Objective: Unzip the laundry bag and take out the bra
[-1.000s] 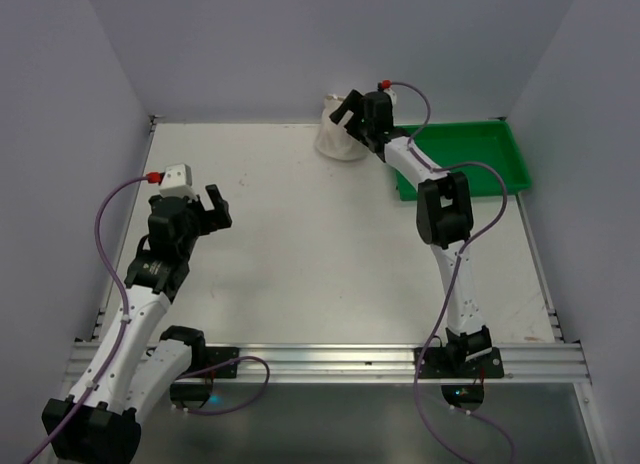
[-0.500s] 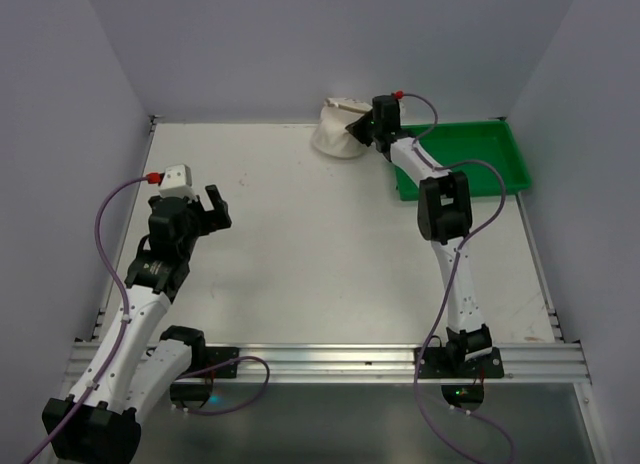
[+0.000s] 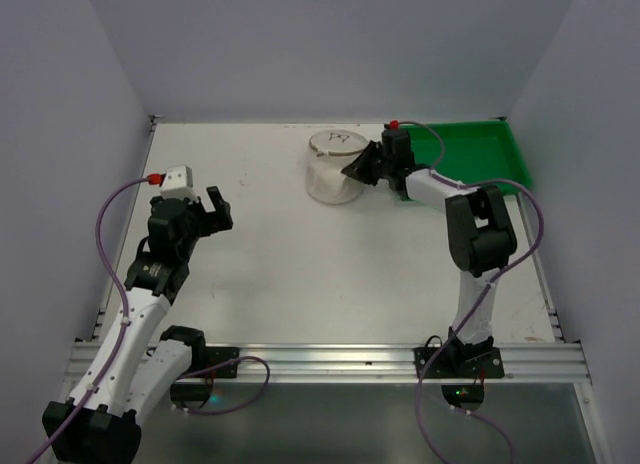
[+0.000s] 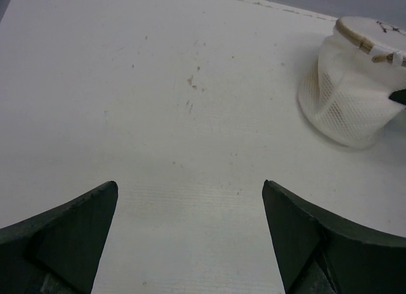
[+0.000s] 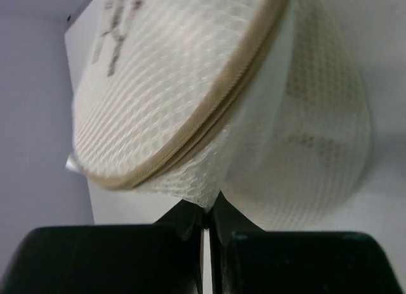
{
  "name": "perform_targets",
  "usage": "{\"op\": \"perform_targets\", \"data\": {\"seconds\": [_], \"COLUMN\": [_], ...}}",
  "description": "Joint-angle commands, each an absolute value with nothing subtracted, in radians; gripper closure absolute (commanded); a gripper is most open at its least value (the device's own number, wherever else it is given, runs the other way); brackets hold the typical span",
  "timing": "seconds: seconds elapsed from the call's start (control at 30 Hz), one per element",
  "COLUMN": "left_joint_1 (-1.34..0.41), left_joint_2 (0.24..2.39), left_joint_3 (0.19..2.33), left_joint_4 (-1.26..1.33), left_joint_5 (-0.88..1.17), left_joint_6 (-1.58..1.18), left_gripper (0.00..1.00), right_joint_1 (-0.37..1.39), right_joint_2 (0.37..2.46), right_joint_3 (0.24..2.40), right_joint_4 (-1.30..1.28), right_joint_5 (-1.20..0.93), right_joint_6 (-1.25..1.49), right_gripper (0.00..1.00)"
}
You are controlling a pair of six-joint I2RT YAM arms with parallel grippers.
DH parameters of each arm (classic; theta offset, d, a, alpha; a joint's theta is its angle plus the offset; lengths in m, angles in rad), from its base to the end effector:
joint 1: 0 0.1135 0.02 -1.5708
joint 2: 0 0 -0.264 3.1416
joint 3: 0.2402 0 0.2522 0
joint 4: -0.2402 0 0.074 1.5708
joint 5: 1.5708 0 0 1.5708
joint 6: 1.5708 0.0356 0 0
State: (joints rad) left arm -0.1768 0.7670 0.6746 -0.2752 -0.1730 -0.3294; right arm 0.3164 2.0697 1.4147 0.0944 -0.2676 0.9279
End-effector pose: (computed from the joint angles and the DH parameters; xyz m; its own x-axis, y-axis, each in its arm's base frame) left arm 0.1794 -0.0258 0.2947 -0.3396 -0.2630 -0.9030 -0.1001 0.9648 -0.2433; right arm 0.4427 0.1548 0.1861 -0.7134 0.5786 -0.3952 0.0969 0.6401 0.7621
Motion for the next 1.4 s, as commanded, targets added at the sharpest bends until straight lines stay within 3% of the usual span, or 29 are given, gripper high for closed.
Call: {"op": "perform_targets", "data": {"seconds": [0.0, 0.2, 0.37, 0.47, 0.6, 0.8, 0.9, 1.13, 1.37], "left_joint_1": [-0.167, -0.169, -0.185, -0.276, -0.353, -0.367, -0.385, -0.44, -0.457], "left_joint_2": [0.768, 0.822, 0.928, 1.018, 1.141, 1.203, 1.209, 1.135, 1.164], "left_joint_3": [0.695, 0.704, 0.664, 0.67, 0.686, 0.67, 0.677, 0.532, 0.517], "left_joint_4": [-0.253, -0.27, -0.174, -0.112, -0.037, 0.12, 0.12, 0.15, 0.227], "left_joint_5": [-0.083, 0.139, 0.351, 0.354, 0.318, 0.314, 0.287, 0.149, 0.138], "left_joint_6": [-0.348, -0.429, -0.54, -0.606, -0.702, -0.834, -0.85, -0.994, -1.037], "left_gripper": [0.0, 0.0, 0.0, 0.0, 0.0, 0.01, 0.03, 0.11, 0.16], "right_joint_1": [0.377, 0.457, 0.479, 0.48, 0.48, 0.48, 0.483, 0.58, 0.686], "right_joint_2": [1.841, 1.611, 1.513, 1.451, 1.379, 1.198, 1.077, 0.894, 0.936], "right_joint_3": [1.295, 0.976, 0.888, 0.842, 0.815, 0.75, 0.726, 0.67, 0.669], "right_joint_4": [0.104, 0.038, -0.05, -0.08, -0.132, -0.146, -0.166, -0.12, -0.072], "right_joint_5": [-0.463, -0.549, -0.594, -0.583, -0.529, -0.413, -0.341, -0.18, -0.104], "right_joint_6": [0.714, 0.539, 0.411, 0.348, 0.324, 0.377, 0.416, 0.463, 0.474], "right_gripper": [1.0, 1.0, 1.0, 0.97, 0.8, 0.35, 0.23, 0.25, 0.26]}}
